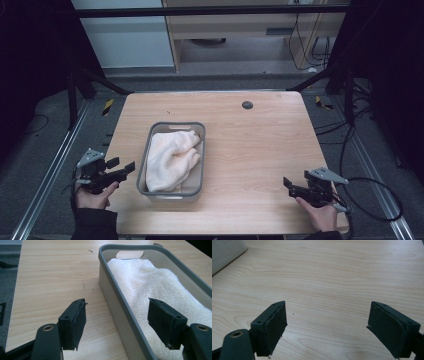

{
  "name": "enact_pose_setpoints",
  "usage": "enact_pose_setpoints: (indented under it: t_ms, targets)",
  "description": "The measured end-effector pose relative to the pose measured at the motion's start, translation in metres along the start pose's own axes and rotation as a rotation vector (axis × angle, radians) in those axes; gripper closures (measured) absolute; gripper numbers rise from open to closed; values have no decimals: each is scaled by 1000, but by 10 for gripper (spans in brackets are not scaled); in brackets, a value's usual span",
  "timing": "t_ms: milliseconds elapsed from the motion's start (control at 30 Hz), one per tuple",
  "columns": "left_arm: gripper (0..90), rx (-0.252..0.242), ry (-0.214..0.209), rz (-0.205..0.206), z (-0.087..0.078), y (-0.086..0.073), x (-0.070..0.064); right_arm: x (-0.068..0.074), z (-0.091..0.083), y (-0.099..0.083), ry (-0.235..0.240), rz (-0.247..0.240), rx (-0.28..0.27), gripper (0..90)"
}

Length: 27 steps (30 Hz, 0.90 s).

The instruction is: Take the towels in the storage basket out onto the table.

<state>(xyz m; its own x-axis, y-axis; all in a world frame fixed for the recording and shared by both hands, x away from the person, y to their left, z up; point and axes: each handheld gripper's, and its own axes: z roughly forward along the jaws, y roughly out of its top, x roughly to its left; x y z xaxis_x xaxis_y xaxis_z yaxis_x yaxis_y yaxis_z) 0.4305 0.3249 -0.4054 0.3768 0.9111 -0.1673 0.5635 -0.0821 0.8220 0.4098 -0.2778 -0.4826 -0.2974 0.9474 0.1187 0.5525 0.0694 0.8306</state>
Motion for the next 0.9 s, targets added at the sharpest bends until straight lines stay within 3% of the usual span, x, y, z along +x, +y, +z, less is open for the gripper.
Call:
enact_pose_setpoints:
  t_ms: [300,900]
  targets:
    - [302,14,-28,17,-5,11,-9,1,1,0,6,-7,10,149]
    - [294,62,-76,100,-7,33,-33,0,1,1,-5,-17,11,144]
